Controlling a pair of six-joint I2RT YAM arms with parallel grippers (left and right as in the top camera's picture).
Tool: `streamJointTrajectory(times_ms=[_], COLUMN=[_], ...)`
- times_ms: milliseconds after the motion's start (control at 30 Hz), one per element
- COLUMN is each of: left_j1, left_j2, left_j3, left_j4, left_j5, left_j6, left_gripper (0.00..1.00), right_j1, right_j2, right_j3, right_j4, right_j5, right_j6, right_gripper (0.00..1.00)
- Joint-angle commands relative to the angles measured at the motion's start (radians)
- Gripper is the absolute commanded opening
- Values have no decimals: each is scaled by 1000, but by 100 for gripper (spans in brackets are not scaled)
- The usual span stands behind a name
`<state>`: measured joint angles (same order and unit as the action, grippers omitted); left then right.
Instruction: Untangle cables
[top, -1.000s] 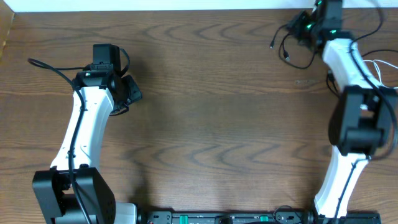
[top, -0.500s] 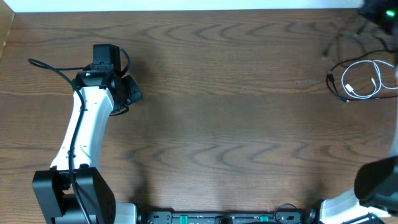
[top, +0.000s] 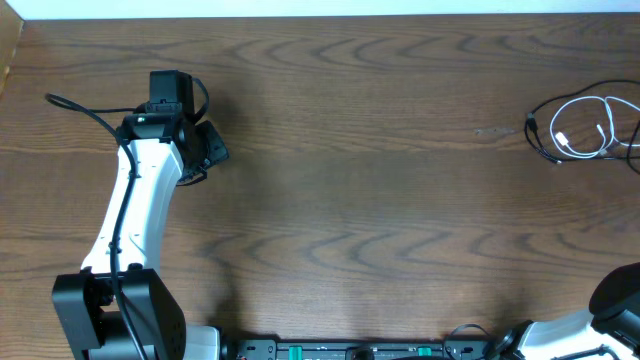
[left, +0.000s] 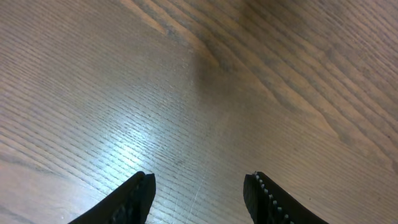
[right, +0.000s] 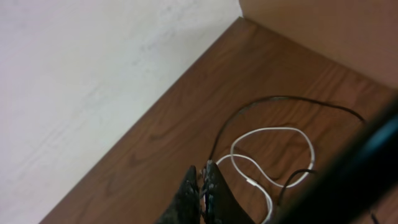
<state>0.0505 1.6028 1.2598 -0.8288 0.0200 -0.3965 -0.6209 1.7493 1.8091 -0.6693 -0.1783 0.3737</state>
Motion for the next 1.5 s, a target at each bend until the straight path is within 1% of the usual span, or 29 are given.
streamJointTrajectory(times_ms=[0,33,67,200,233,267,333,500,600,633,700,833,967,1067,1100,1233,1367,1400,1433,1467], left_j1=[3,3,3,3,3,3,3,3,3,3,3,3,-2,-23,-32,-83,-145,-161,-173,-182], left_j2=[-19,-19,-19,-19,-19,-19,-19,-19,-19,-19,-19,-19,-19,-19,-19,-19,-19,-19,-19,-19], left_j3=[-1,-1,-1,-1,-1,-1,-1,-1,-1,-1,-1,-1,-1,-1,-1,-1,-1,-1,-1,-1], left_j4=[-8,-9,-11,-17,-20,-21,-23,-23,-23,-20,-14,24,95,167,188,272,280,269,253,235], left_j5=[-5,-5,-5,-5,-5,-5,-5,-5,-5,-5,-5,-5,-1,3,19,109,108,106,99,89], left_j6=[-10,-10,-10,-9,-9,-9,-9,-9,-10,-10,-9,-9,-5,-4,10,116,251,291,327,348], left_gripper=[51,51,51,51,51,51,51,51,51,51,51,51,51,52,52,52,52,53,57,60], right_j1=[0,0,0,0,1,1,3,13,26,35,51,104,183,255,282,390,480,503,522,538], right_j2=[36,47,55,92,100,106,117,126,126,126,126,127,127,127,128,142,175,189,201,211], right_j3=[10,10,10,10,10,10,10,10,10,10,10,10,10,10,10,10,10,10,10,10], right_j4=[4,8,10,13,11,5,-8,-33,-53,-72,-103,-168,-211,-213,-211,-193,-188,-193,-201,-209], right_j5=[18,32,47,43,30,3,-43,-51,-97,-151,-186,-212,-284,-323,-323,-313,-220,-182,-144,-113], right_j6=[-43,-50,-50,-56,-69,-82,-102,-102,-107,-155,-201,-307,-436,-490,-501,-539,-540,-540,-540,-539], right_gripper=[1,1,5,51,58,61,61,60,59,58,58,63,73,79,82,84,87,90,97,99])
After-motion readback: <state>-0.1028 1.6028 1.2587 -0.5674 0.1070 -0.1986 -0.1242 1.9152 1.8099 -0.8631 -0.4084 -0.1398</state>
